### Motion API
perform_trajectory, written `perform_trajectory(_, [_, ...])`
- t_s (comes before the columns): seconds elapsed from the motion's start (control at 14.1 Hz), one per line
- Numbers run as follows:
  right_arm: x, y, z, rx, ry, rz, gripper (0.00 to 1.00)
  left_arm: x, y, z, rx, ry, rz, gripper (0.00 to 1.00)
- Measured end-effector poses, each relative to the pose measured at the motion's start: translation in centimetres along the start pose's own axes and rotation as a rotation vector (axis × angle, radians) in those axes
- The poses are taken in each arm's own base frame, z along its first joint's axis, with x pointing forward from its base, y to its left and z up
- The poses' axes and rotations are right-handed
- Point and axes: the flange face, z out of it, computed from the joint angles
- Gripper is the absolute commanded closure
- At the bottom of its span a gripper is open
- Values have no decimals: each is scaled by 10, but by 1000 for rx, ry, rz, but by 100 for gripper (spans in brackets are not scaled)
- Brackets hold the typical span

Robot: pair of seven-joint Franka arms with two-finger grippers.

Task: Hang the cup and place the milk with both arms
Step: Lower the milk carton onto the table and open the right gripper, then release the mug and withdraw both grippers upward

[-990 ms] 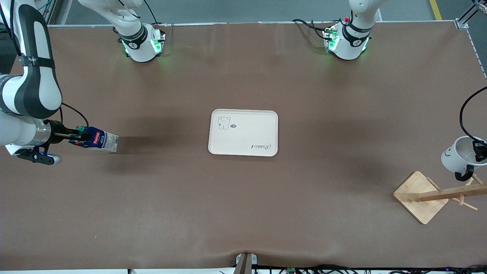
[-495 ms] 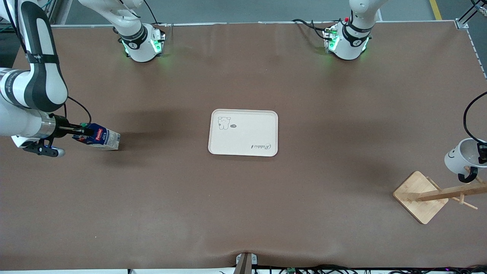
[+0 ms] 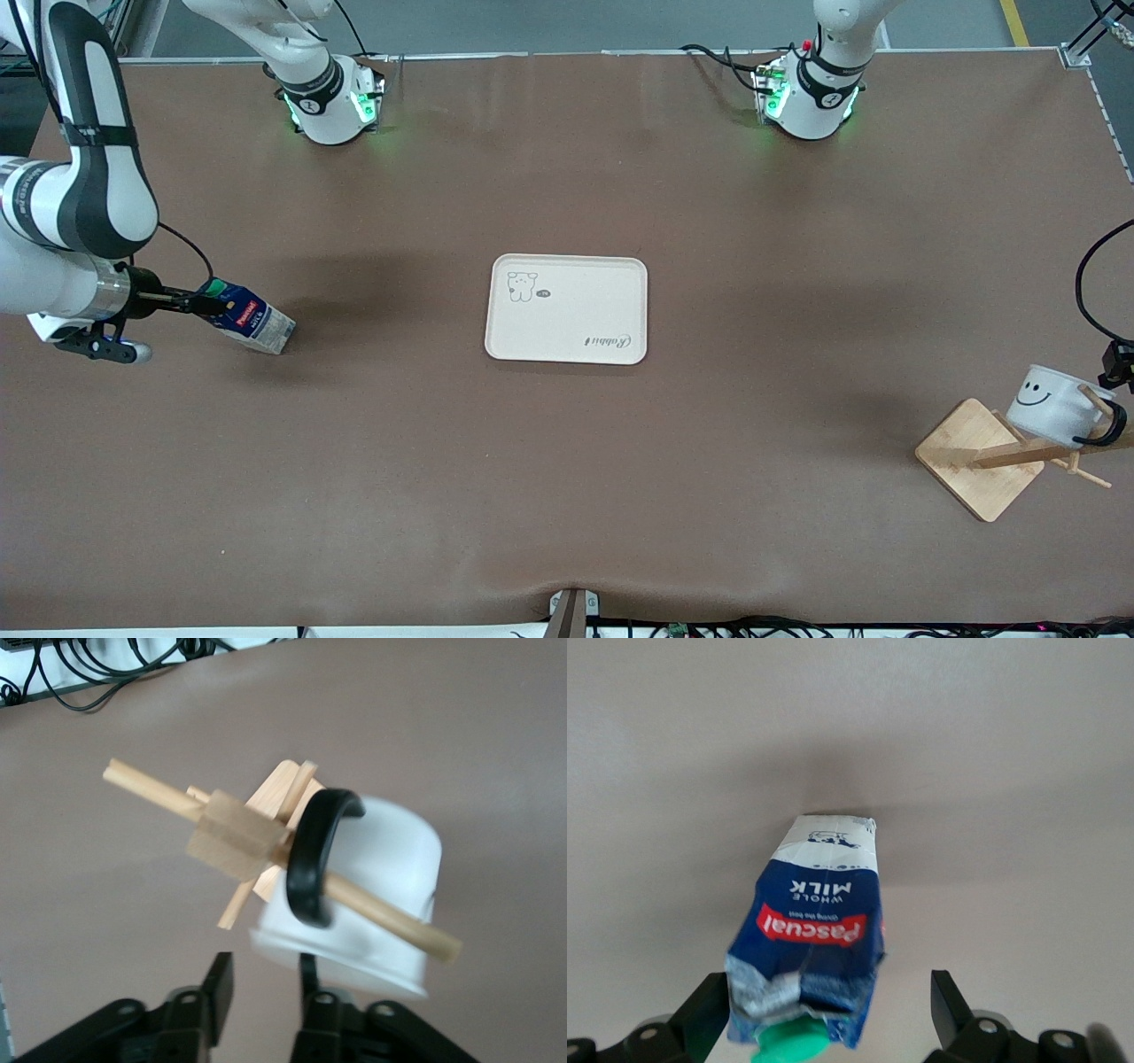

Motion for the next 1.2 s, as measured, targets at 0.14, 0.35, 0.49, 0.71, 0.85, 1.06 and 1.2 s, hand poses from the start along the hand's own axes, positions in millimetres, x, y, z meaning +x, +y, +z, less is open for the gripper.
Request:
perform_trajectory(0.14, [2, -2, -30, 1, 5, -29, 0, 1, 6, -14, -3, 9, -52, 0])
perform_trajectory(0.35, [7, -12, -98, 2, 80, -62, 0, -1, 29, -36, -31, -23, -142, 0])
perform_trajectory(0.49, [9, -20, -147, 2, 172, -82, 0, -1, 54, -50, -41, -56, -187, 0])
perform_trajectory(0.71, [5, -27, -208, 3, 299, -98, 0, -3, 81, -76, -33, -73, -212, 0])
perform_trajectory(0.85, [-5, -36, -253, 4, 388, -115, 0, -7, 97, -98, -20, -74, -214, 0])
perform_trajectory(1.06, [-30, -53, -265, 0, 291, -148, 0, -8, 119, -121, -8, -53, -200, 0])
perform_trajectory(1.2, [-48, -59, -259, -3, 211, -163, 0, -8, 127, -127, -6, -44, -188, 0])
